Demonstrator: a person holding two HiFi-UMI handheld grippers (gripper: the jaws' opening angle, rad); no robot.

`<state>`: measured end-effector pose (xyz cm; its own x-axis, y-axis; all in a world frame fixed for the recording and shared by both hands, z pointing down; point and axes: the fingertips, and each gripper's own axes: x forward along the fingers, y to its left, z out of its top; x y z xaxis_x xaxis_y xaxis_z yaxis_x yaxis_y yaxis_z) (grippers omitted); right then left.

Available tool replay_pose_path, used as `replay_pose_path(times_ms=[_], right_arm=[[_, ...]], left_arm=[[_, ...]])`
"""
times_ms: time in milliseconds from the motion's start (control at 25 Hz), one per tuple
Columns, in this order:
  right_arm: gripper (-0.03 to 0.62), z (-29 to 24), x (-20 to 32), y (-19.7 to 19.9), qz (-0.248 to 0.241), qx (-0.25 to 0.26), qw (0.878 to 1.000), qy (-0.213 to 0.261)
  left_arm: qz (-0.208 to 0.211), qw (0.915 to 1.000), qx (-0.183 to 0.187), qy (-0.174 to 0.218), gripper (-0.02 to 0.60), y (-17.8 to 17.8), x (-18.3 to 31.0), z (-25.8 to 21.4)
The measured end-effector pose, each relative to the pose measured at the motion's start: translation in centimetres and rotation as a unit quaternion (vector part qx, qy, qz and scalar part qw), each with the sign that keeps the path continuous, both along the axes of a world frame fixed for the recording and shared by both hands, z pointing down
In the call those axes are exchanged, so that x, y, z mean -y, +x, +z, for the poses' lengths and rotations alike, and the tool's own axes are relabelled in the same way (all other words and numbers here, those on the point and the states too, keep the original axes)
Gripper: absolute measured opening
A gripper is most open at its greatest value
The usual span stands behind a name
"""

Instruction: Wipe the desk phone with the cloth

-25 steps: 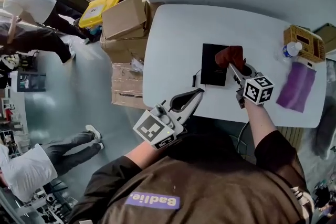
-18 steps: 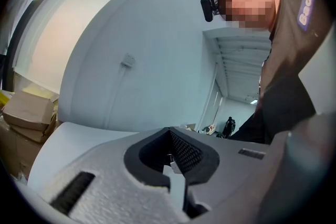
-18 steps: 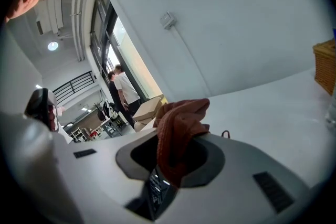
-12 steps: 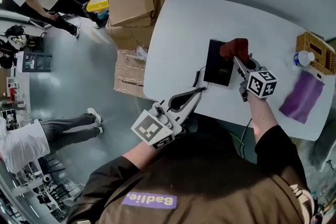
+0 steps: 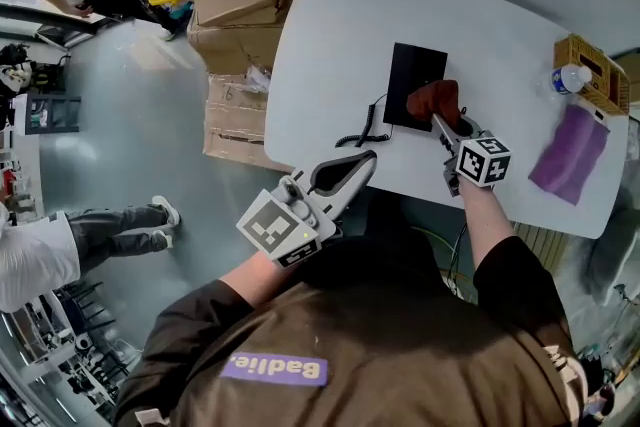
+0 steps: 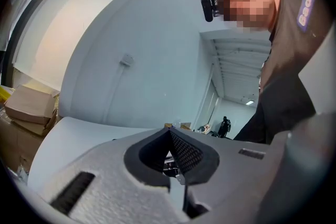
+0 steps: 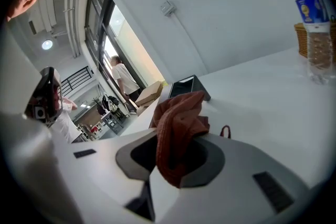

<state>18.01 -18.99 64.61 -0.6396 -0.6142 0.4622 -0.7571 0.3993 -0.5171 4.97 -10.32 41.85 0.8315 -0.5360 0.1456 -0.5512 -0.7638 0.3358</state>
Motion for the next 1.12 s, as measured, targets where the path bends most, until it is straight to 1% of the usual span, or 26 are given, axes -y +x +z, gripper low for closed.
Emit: replay_pose_path(times_ms=[240, 320, 400, 520, 680, 840, 960, 1120], right_arm=[[0.094, 2.5, -4.5, -0.8, 0.015, -0.021, 0.999, -0.037], [0.094, 3.0, -5.8, -0.6, 0.028, -0.019, 0.998, -0.057], [0.094, 2.8, -6.8, -0.7, 0.044, -0.008, 0.997, -0.067], [0.094, 0.2, -7.6, -2.4, 0.051, 0.01, 0.997, -0.051], [0.094, -4.6, -10.0, -5.9, 0.042, 0.02, 0.999, -0.02], [0.094, -9.2, -12.8, -10.3, 0.035, 0.041, 0.999, 0.001], [0.094, -12.8, -15.4, -14.2, 0.019, 0.055, 0.998, 0.028], [0.094, -16.8, -19.2, -18.4, 0.002, 0.064, 0.996, 0.061]], left_arm=[[0.004, 0.9999, -0.006, 0.009, 0.006, -2.4, -2.5, -0.5], [0.005, 0.9998, -0.009, 0.015, 0.006, -3.0, -3.5, -0.6], [0.005, 0.9997, -0.013, 0.02, 0.006, -3.9, -4.5, -0.7], [0.001, 0.9993, -0.02, 0.031, 0.006, -5.9, -5.7, -1.4], [0.004, 0.9984, -0.031, 0.047, 0.006, -8.8, -7.8, -3.1], [0.007, 0.9972, -0.042, 0.062, 0.006, -12.1, -10.0, -4.9], [0.015, 0.9961, -0.052, 0.07, 0.006, -14.0, -11.7, -5.7], [0.025, 0.9956, -0.061, 0.066, 0.006, -15.9, -13.5, -5.2]])
